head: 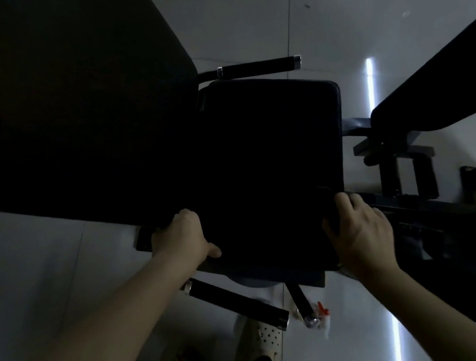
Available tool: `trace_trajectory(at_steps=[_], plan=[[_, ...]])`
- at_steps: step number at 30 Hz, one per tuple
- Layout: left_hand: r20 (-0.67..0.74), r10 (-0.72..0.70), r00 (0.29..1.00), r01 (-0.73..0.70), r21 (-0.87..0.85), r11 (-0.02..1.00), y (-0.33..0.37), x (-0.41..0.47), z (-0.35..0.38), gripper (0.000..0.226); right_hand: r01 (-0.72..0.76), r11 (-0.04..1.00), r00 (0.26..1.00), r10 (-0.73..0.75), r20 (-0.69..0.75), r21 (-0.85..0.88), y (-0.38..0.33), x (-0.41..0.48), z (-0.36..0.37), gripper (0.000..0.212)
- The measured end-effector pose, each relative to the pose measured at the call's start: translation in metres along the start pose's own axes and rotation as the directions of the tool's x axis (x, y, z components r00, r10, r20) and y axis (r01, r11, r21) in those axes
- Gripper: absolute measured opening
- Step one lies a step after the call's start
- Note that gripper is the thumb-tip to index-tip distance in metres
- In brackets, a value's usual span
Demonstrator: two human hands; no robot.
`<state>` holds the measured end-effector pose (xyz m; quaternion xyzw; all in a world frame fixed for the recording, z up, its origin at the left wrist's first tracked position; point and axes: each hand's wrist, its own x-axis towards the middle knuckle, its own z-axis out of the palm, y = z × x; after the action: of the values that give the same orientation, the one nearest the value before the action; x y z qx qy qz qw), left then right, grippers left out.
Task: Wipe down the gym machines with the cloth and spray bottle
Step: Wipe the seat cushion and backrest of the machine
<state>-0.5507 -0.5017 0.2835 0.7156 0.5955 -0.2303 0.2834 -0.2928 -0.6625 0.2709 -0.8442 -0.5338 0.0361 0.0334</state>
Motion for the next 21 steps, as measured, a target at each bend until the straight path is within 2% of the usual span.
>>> trace_trajectory(at_steps=[4, 9, 14, 16, 18, 21], plan=[[-0.041, -0.005, 0.999, 0.003, -0.032, 0.999, -0.003, 0.001, 0.006, 0.075, -0.034, 0.999, 0.999, 0.034, -0.017, 0.008, -0.025, -0.002, 0.011, 0.023], [-0.03, -0.029, 0.999, 0.025, -0.114, 0.993, -0.004, 0.006, 0.01, 0.075, 0.146, 0.989, 0.989, -0.146, -0.009, 0.024, -0.122, 0.046, 0.034, 0.021], [-0.022, -0.065, 0.998, 0.064, -0.041, 0.997, 0.003, 0.008, 0.008, 0.071, 0.353, 0.935, 0.936, -0.353, 0.01, 0.021, -0.192, 0.089, 0.059, 0.027], [-0.019, -0.057, 0.998, 0.056, -0.029, 0.998, 0.004, 0.006, 0.005, 0.073, 0.469, 0.883, 0.883, -0.47, 0.012, 0.024, -0.195, 0.098, 0.063, 0.031], [-0.014, -0.061, 0.998, 0.06, -0.042, 0.997, 0.004, 0.004, 0.005, 0.075, 0.521, 0.853, 0.853, -0.522, 0.027, 0.032, -0.181, 0.104, 0.059, 0.038], [-0.051, -0.039, 0.998, 0.035, -0.081, 0.996, 0.001, -0.002, 0.01, 0.071, 0.396, 0.914, 0.917, -0.398, 0.01, 0.088, -0.128, 0.101, 0.044, 0.04]])
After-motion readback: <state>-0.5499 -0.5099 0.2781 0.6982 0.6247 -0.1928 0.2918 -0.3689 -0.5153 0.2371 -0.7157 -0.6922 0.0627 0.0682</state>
